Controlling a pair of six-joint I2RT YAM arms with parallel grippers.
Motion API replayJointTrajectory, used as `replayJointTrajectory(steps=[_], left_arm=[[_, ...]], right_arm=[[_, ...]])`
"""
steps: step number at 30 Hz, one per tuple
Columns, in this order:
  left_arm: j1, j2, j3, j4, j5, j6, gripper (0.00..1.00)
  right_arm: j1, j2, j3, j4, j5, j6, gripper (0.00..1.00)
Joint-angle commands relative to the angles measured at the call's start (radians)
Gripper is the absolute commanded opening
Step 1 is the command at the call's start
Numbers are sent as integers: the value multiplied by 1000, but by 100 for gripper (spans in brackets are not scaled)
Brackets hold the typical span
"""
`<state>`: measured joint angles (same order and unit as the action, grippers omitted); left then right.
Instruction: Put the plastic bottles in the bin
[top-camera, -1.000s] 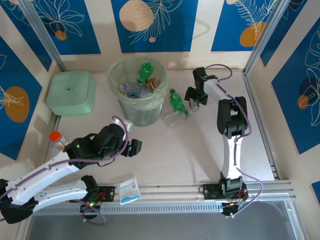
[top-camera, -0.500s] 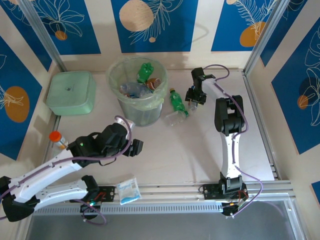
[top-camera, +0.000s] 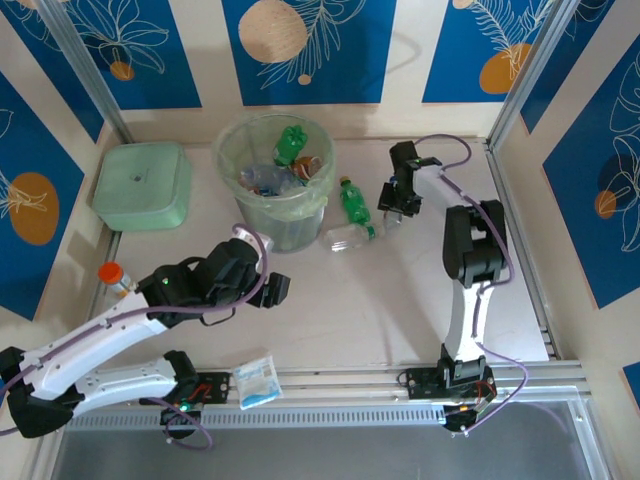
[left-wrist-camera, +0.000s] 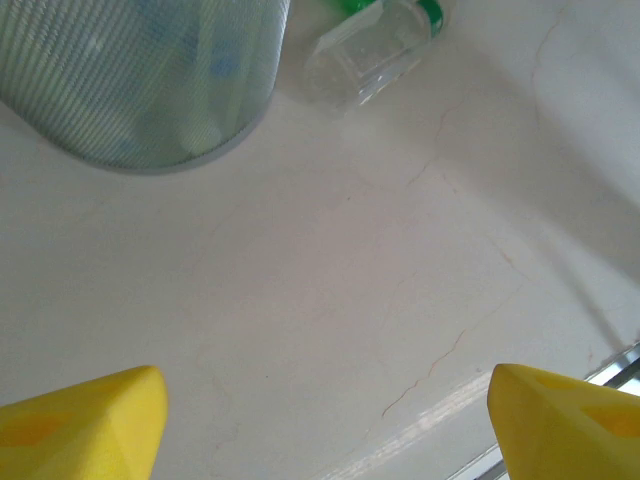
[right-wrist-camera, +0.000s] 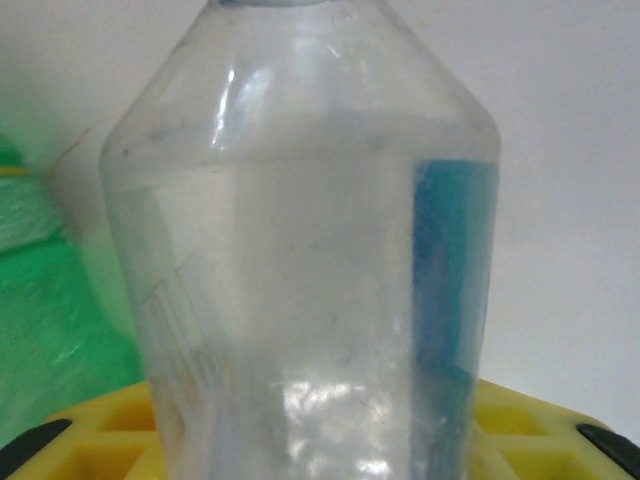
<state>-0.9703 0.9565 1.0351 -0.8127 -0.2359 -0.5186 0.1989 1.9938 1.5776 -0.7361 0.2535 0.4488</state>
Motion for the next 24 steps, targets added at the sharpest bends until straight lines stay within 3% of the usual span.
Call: replayJointTrajectory(steps=[1,6,14,18,24], left_arm=[[13,2,99,-36,6,3,84],[25,49,246,-72,38,6,84],[58,154,463,-122,127,52,84],[128,239,544,-136,219,77,86],[167,299,583,-74,338,89,94]], right_arm=[[33,-200,-75,40,8,14,45],[99,-492,-256,87,-23,25,44],[265,-892,-460,165,-184,4,42],[403,-980,-457,170,-232,-33,42],[575,-963,-404,146,-221,-67,42]])
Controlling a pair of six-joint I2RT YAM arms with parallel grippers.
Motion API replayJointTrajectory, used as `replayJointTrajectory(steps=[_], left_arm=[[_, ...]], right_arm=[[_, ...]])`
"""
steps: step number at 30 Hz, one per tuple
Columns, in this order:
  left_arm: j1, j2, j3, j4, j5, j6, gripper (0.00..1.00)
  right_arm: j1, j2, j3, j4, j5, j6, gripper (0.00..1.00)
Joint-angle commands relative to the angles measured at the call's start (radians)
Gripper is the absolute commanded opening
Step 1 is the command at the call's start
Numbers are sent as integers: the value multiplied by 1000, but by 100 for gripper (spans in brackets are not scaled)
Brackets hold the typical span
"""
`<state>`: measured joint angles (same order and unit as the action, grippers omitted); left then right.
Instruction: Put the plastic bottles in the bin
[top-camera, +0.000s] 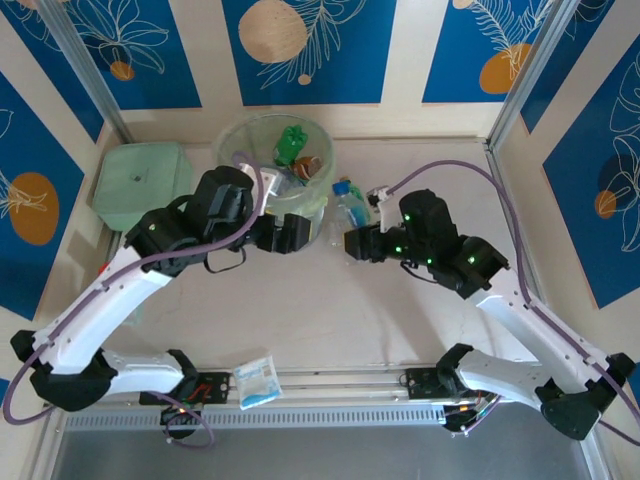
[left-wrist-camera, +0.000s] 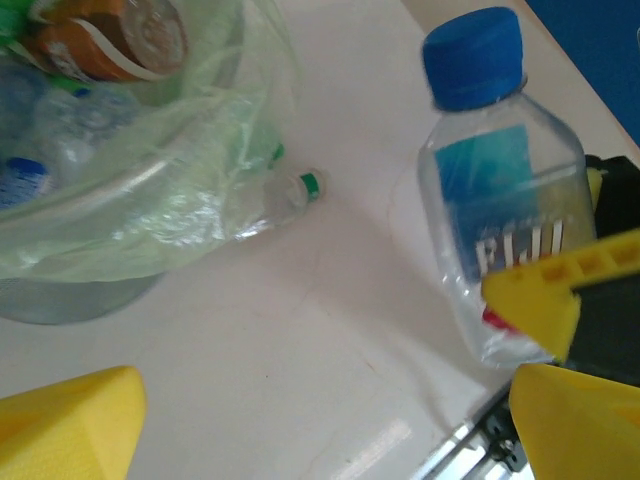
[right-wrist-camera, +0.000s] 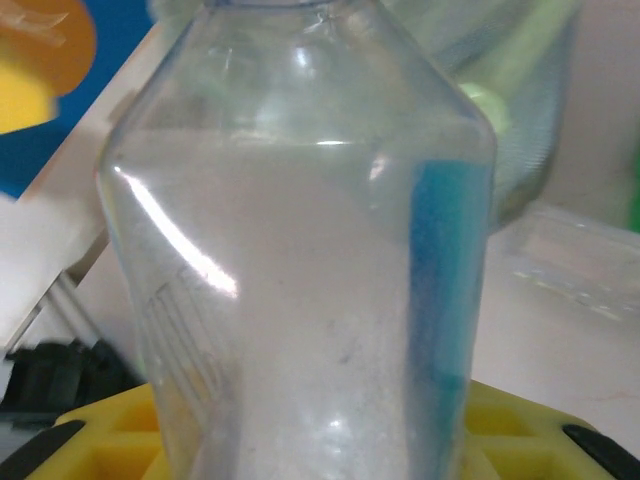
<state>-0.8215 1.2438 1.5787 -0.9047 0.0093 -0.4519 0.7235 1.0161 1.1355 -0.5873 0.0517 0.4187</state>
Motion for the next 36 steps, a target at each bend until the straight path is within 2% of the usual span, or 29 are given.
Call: replayJointTrajectory(steps=[1,4,7,14,23,32,36], left_arm=[[26,19,47,17,98,22,94],[51,20,46,30,107,19,100],[75,13,41,38,112,7,100],[96,13,26,85,206,-57,84],[105,-42,-46,200,234,-149,85],[111,-17,-54,173,233,-168,74],[111,-15,-62,182,241,-182,59]], right_arm=[[72,21,46,-5,-14,-43,42],[123,35,67,-11,0,-62,42],[158,43,84,-18,8,-81,42],[185,66,117,-26,-16,-103,42],[203,99,122,-8,-18,-94,42],[249,114,138,4,-6,-98,42],[258,123,142,3,8,-99,42]])
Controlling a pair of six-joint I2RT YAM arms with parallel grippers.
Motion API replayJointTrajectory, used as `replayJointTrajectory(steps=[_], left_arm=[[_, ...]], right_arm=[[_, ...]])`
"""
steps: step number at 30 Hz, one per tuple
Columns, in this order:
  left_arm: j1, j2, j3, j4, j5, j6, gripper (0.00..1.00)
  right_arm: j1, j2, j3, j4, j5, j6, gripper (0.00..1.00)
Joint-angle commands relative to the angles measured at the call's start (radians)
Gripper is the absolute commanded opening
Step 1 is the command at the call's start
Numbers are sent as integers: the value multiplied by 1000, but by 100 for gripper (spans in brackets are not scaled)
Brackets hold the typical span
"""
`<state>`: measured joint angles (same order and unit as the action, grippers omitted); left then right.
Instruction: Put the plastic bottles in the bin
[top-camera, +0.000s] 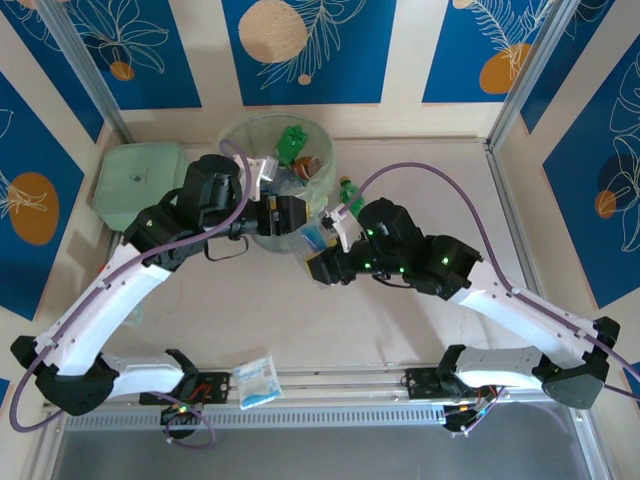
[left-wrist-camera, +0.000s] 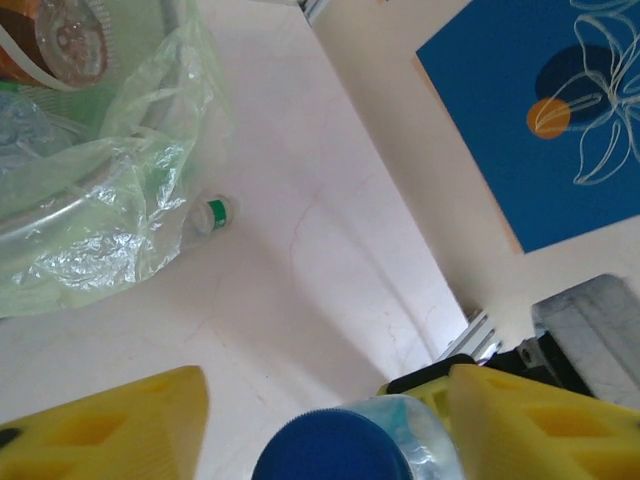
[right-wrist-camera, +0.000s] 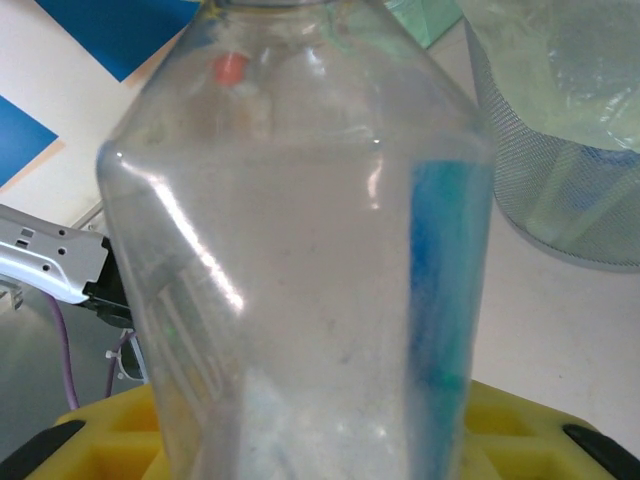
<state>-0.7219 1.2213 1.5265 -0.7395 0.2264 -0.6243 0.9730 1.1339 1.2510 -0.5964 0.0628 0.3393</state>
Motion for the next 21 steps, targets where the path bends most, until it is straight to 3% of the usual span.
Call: replayJointTrajectory(steps=[1,11,13,16,17,21], left_arm=[[12,6,-11,21,25,-12,57],[15,-5,-20,33,27,-17,24],[16,-8,-16,31,17,-13,19],[21,-11,6,14,-26,10,4],[28,-12,19,3,-43,24,0],[62,-3,131,-53,-145,110,0]], right_arm=[[8,6,25,15,1,-20,42],[11,0,30,27,18,-12,42],[11,-3,34,24,30,-8,50],[11,-23,26,20,77,-2,71],[10,-35,20,18,98,0,73],[-26,-84,3,-13,226,55,76]])
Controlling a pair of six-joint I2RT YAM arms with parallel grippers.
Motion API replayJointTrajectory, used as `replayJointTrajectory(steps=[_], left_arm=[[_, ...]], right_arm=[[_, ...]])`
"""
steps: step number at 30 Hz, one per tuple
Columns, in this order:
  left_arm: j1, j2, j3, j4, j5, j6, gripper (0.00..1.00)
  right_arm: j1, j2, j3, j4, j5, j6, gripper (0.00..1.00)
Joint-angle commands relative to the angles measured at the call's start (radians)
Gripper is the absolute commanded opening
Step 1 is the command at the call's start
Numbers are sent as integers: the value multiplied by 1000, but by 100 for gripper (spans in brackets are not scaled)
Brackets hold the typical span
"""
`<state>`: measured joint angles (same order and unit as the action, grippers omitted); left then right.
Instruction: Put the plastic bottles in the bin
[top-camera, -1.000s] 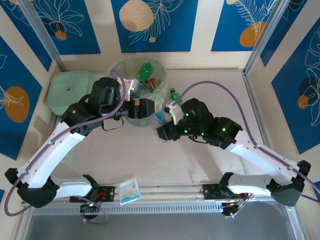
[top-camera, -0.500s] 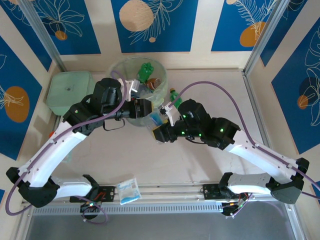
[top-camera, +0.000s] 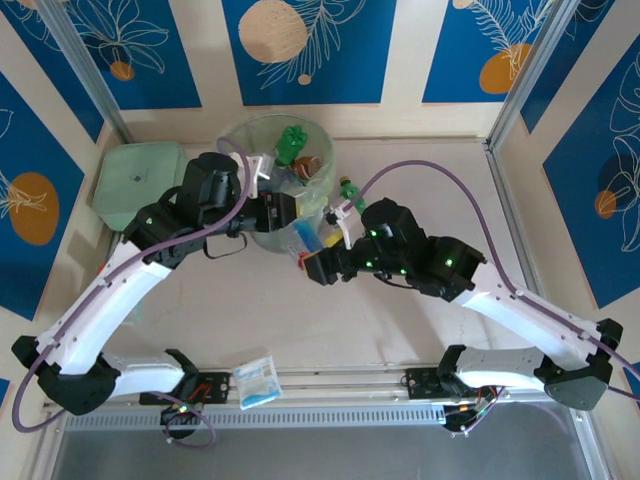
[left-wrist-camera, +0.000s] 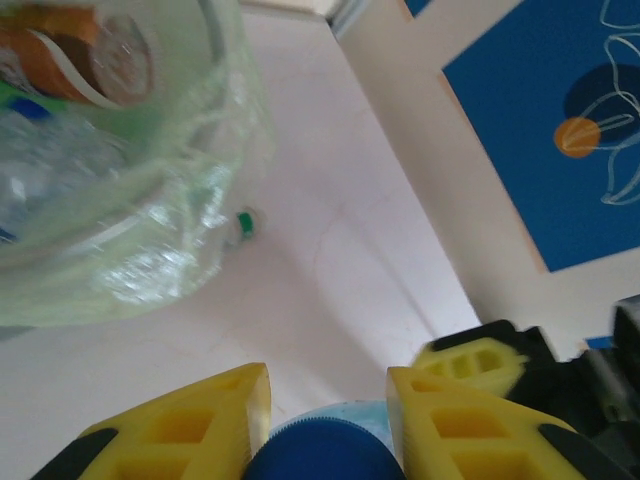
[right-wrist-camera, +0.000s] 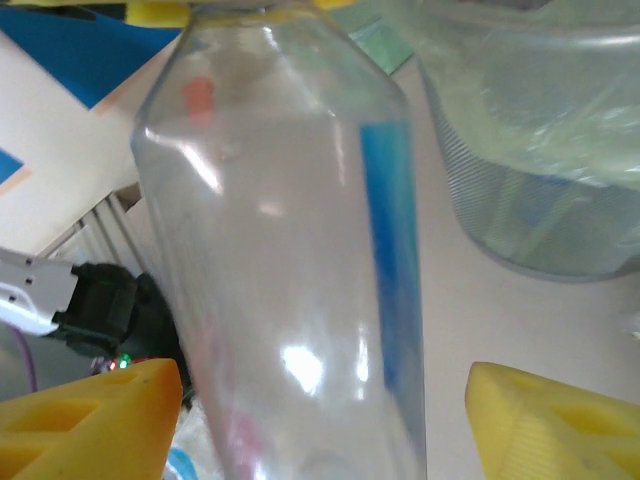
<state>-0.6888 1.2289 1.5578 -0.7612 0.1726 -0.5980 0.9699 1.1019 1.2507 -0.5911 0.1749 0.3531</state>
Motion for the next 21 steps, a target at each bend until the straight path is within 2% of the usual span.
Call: replayJointTrajectory(steps=[1,6,12,17,21], left_arm=[[38,-7,135,-40,-125,102,0],[102,29,292,-40,-255,198,0],[164,44,245,128,-370,252,0],[229,91,157,351,-370,266,0],[274,179,164,449,-370,277,0]], right_arm=[[-41,-55,7,-40,132,65,75],[-74,-90,-18,-88,199,161,74],[-76,-161,-107,-47,199,209,73],[-74,-177,-142,-31,173,222,73],[-74,-181,-172,-13,157,233,73]])
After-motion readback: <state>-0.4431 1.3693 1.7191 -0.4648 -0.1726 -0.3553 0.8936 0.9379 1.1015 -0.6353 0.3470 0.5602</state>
